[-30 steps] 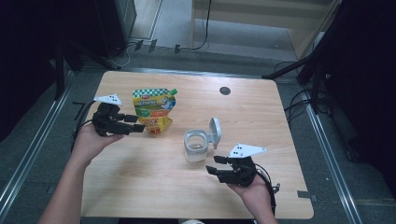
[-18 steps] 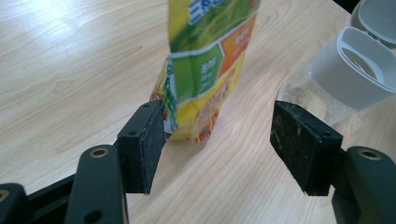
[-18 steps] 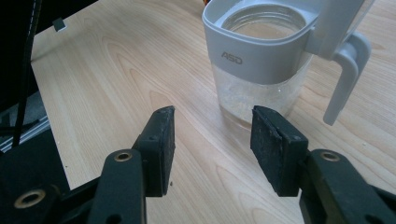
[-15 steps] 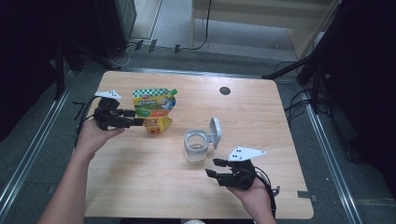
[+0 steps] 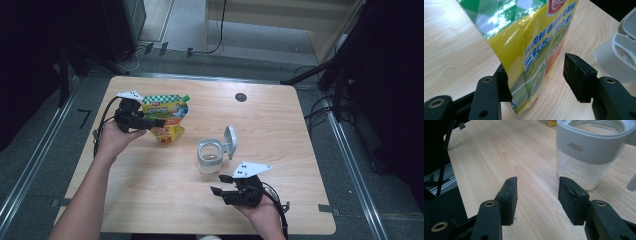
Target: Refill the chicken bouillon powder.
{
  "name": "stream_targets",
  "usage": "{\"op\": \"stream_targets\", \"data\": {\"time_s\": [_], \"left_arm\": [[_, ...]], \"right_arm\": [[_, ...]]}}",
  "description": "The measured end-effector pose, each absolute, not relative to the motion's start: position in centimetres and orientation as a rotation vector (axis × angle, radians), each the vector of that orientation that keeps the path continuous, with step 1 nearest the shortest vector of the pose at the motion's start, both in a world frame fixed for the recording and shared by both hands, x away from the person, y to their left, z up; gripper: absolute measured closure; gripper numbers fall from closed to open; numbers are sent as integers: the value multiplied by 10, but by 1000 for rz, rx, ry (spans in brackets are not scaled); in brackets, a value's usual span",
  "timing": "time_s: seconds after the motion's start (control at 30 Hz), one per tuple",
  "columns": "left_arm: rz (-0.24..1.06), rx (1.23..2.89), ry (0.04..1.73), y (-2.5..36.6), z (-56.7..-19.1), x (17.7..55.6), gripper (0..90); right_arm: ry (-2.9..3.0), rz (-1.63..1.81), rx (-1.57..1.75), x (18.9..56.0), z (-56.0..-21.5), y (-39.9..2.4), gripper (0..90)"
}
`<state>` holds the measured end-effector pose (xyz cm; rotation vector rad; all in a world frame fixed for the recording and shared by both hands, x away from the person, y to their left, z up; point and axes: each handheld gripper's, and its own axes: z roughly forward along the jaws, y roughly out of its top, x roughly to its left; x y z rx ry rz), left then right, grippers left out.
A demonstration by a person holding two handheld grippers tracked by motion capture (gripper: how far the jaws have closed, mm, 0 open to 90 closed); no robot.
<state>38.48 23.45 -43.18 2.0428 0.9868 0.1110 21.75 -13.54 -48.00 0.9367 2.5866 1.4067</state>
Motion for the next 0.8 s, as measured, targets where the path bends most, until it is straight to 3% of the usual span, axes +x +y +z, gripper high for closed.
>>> {"op": "stream_targets", "data": {"time_s": [0.67, 0.8], "left_arm": [[78, 2036, 981, 228, -440, 377, 846], [69, 2037, 1001, 227, -439, 376, 873]], "right_arm": [[2580, 1464, 850, 214, -475, -116, 508], [2579, 1455, 845, 215, -474, -113, 510]]}}
